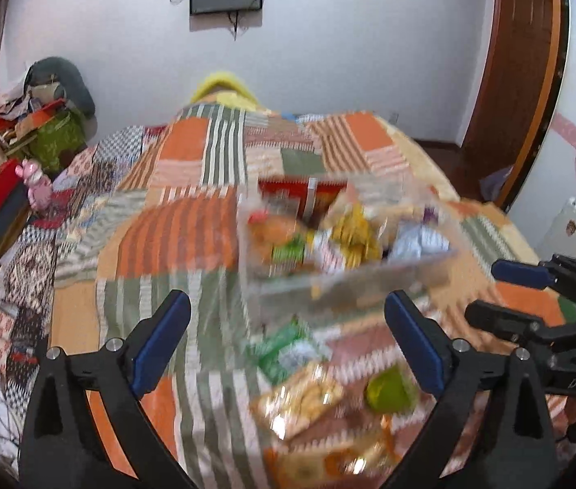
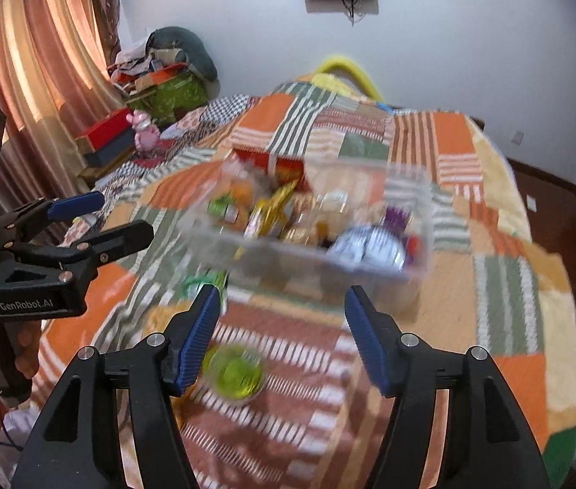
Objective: Organize snacks
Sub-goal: 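Grasp the cracker bag with the left tool while the right grasps the green jelly cup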
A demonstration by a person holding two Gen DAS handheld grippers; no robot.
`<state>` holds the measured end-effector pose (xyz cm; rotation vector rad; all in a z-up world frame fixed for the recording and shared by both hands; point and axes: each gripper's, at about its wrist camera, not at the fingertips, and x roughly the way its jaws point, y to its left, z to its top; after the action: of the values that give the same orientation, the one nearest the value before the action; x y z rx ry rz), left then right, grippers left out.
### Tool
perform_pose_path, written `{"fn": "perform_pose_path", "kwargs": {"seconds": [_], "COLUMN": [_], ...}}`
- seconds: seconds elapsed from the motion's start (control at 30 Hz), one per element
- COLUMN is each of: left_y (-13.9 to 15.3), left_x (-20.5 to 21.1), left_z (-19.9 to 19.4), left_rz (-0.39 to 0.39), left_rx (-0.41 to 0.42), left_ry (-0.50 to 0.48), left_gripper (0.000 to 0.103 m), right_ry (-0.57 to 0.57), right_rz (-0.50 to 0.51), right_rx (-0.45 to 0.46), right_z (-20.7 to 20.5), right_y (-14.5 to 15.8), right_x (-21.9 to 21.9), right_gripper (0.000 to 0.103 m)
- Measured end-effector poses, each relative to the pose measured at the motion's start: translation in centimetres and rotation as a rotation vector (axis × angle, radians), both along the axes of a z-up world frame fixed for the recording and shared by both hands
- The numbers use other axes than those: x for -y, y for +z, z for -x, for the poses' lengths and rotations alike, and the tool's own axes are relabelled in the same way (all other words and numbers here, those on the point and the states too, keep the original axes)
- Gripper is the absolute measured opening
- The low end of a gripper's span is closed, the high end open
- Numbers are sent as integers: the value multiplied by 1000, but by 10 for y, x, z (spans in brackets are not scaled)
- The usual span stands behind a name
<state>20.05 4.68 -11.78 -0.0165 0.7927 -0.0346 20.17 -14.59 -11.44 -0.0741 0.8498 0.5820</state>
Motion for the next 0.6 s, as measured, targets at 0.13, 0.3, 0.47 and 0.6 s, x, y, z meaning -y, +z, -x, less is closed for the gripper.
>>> {"fn": "perform_pose_path", "kwargs": {"seconds": [0.13,0.3,0.47,0.6], "left_y": [-24,-49,-66,-75], "left_x": [-1,-6,-13,-14], "left_z": [19,35,48,53], "left_rz": [-20,-10,13,23], "left_rx": [-51,-106,-150,-170], "left_ry": [0,6,19,18], "left_gripper": [97,97,97,97], "right_ry": [22,55,71,85], "right_rz": [2,38,70,109], "right_rx": [-59,-115,-168,-192], "right_z": [13,14,4,1], "right_y": [-21,-47,-68,-81], "right_x": [-6,-25,-42,-53], "right_gripper": [60,60,60,60]}}
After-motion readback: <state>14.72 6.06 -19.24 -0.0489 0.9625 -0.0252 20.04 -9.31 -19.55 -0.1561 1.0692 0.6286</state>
